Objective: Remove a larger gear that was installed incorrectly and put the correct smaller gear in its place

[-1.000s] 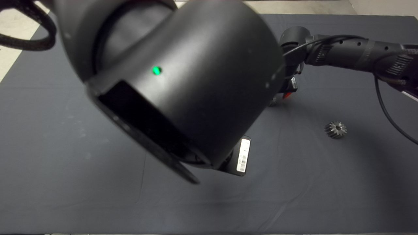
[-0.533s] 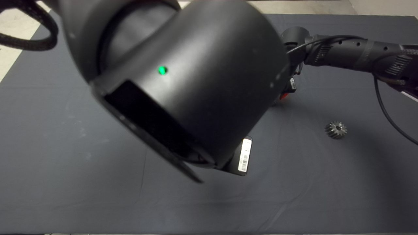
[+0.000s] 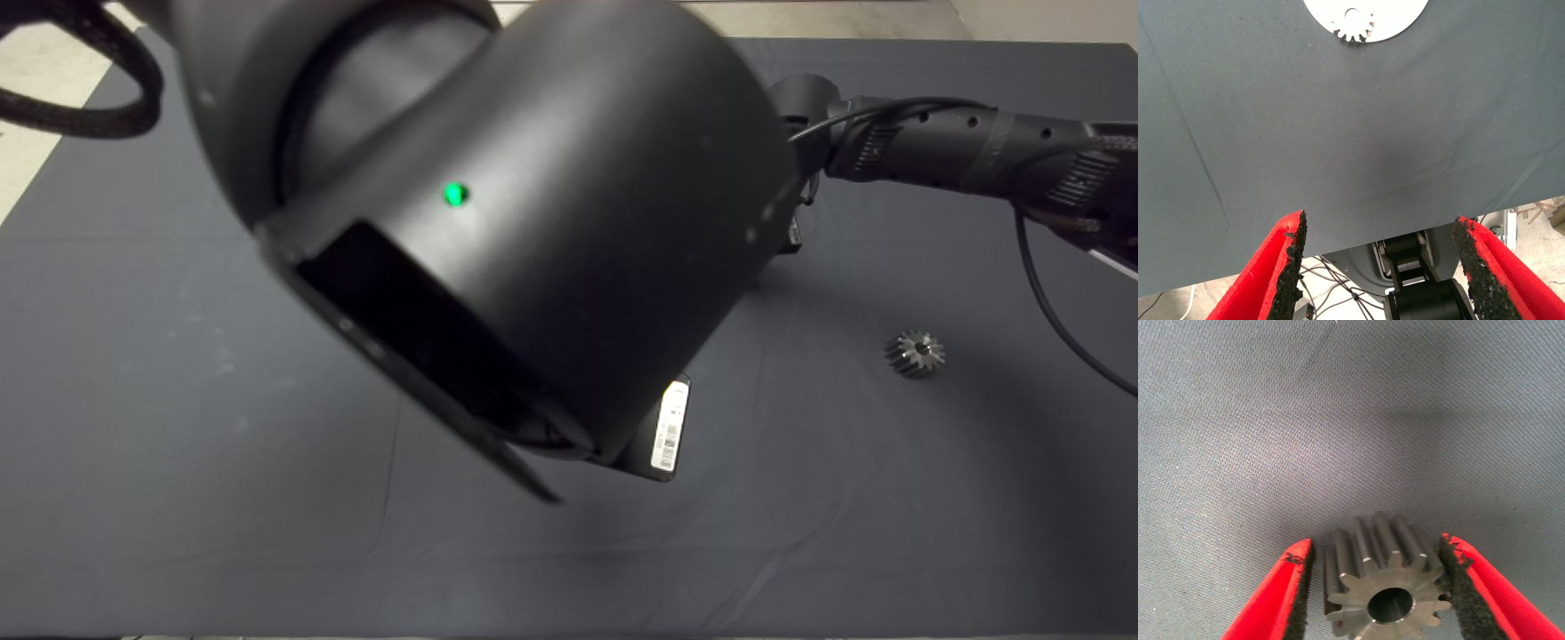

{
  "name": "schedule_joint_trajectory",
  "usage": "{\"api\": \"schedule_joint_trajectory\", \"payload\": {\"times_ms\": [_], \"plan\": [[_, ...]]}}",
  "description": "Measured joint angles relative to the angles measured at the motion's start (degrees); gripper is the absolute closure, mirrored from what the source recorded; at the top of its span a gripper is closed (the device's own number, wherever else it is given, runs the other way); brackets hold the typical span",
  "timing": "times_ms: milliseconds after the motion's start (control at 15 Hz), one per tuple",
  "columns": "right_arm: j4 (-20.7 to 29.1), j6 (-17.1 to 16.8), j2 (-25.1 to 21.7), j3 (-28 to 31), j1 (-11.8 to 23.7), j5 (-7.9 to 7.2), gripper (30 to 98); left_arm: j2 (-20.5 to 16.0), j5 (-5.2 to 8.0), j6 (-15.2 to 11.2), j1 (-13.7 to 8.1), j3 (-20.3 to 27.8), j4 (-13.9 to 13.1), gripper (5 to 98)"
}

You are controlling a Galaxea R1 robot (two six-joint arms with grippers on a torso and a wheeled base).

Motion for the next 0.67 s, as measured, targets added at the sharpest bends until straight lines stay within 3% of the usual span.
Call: {"api": "schedule_joint_trajectory", "payload": {"times_ms": [133,667], "plan": [[0.0,0.0,0.0,0.0,0.0,-0.22,83.6,0.0,0.0,0.1,0.0,-0.2,0.0,49.1],[0.0,0.0,0.0,0.2,0.0,-0.28,87.5,0.0,0.0,0.2,0.0,-0.2,0.0,49.1]]}}
